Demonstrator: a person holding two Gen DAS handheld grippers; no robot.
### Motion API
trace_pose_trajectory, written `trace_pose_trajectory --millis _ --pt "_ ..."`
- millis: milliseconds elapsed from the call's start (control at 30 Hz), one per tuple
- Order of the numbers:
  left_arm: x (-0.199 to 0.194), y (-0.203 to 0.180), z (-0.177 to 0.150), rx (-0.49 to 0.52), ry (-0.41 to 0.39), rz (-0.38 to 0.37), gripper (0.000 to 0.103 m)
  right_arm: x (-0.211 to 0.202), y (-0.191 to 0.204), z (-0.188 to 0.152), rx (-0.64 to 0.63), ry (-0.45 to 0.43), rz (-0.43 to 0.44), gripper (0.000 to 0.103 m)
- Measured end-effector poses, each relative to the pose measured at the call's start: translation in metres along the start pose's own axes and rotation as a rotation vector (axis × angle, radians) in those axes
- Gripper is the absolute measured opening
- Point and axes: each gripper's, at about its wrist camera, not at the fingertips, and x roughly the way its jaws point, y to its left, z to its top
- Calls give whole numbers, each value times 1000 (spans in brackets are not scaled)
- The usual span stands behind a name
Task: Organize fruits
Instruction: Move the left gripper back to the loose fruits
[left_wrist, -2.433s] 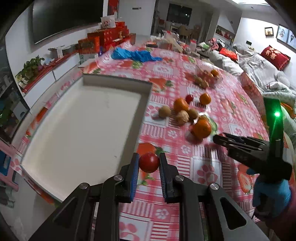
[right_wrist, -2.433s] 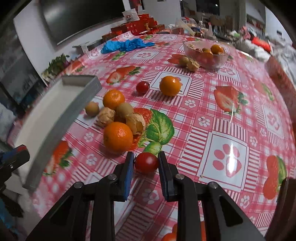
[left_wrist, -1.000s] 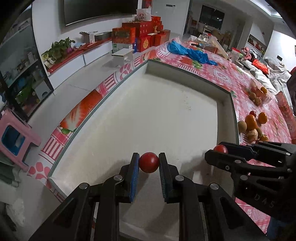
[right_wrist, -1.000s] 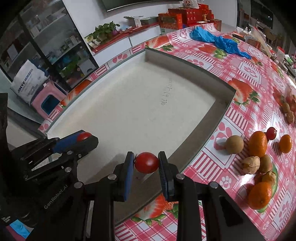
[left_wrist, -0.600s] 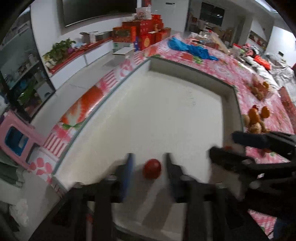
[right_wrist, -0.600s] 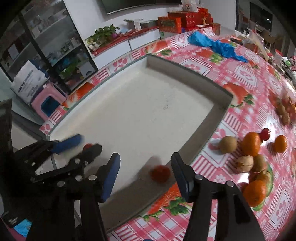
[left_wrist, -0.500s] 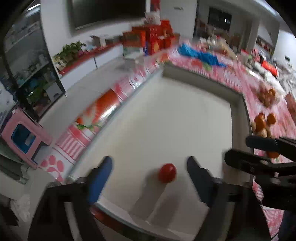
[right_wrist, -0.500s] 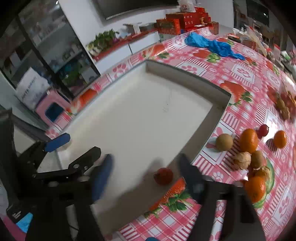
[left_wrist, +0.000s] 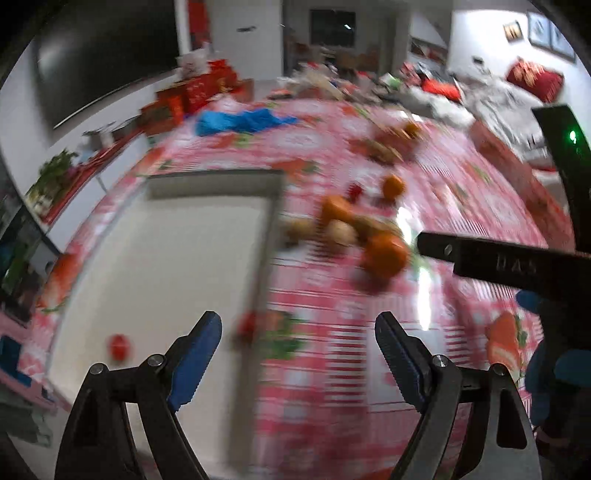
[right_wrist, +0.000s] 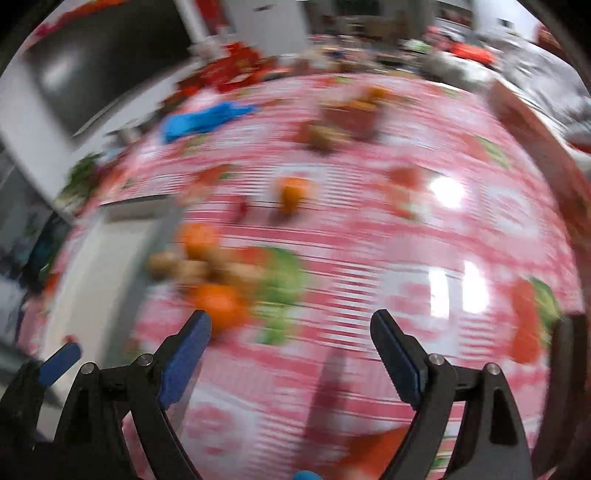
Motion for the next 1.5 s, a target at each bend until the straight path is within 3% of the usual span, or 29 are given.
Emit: trace_pose_trajectory --millis 100,167,233,400,467,500,1500 --pt "19 -31 -4 46 8 22 86 9 -33 -11 40 6 -85 90" --pt "31 -42 -5 62 15 59 86 7 -43 -14 22 -46 -150 93" --pt "41 -47 -6 62 19 78 86 12 -51 -14 39 -50 -147 102" --pt "48 -46 0 24 -10 71 86 15 -45 -18 -2 -71 -222 103" --pt "51 -46 1 13 -21 66 92 13 -46 -21 -2 -73 -210 103" --pt "53 -45 1 2 -14 76 103 13 -48 -22 -1 -74 -209 103" --pt "56 -45 1 2 -3 67 103 14 -48 -22 -3 -72 -210 103"
